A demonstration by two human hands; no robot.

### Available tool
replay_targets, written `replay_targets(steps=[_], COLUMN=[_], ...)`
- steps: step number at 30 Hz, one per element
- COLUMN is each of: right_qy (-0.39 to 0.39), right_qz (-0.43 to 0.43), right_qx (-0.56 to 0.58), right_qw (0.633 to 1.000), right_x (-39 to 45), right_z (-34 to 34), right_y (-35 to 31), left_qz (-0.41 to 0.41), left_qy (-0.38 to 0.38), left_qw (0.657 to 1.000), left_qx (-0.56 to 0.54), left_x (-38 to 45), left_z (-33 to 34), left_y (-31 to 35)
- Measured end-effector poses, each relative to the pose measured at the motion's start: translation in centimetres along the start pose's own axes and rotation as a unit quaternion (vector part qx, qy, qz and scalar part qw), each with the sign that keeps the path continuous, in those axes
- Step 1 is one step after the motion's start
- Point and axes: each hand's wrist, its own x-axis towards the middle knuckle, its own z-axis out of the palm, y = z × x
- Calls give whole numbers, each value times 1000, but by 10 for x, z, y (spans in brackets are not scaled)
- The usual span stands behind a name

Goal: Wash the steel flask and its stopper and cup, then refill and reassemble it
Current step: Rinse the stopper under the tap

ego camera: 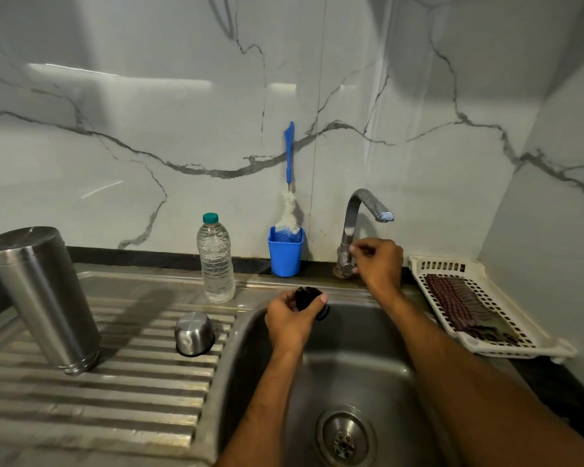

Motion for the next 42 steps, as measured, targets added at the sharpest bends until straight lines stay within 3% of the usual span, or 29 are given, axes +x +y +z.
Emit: replay_targets(steps=[5, 11, 17, 25, 33, 42], right_qy=[-74, -121, -177, -203, -226, -184], right_qz=[93, 119, 70, 35, 52, 56], right_qx=[58, 123, 121, 71, 100, 113], right_qw=[991, 978, 974, 976, 968, 975], right_x=[11, 22, 32, 39, 38, 25], right_z=[-18, -11, -3, 2, -1, -5], right_y=[27, 31, 33, 28, 21, 21], left_qz=[9, -1, 4, 3, -3, -13], left_qy=[-39, -50, -58, -86, -97, -129], left_qw=[999, 997, 995, 991, 990, 983], left_qx=[36, 59, 75, 102, 103, 134], left_x=[-11, -19, -13, -12, -15, -18], left_z=[33, 63, 70, 73, 74, 71], left_y=[7, -5, -17, -22, -22, -27])
